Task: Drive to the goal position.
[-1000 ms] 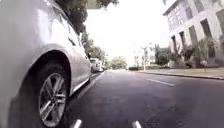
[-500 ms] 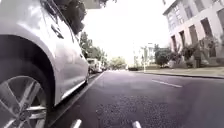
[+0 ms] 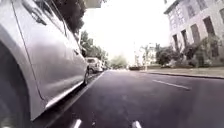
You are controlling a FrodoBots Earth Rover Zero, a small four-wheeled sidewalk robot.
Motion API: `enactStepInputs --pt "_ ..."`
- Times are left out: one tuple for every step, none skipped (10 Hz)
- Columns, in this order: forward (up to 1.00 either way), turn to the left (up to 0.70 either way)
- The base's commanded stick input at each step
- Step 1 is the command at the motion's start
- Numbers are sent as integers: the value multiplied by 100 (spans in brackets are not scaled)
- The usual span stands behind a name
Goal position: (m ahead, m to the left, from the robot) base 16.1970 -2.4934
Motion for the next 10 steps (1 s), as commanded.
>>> enactStepInputs --pt "70 0" --pt "70 0" --pt "70 0" --pt "70 0" --pt "70 0" --pt "70 0" --pt "70 0" --pt "70 0" --pt "70 0" --pt "70 0"
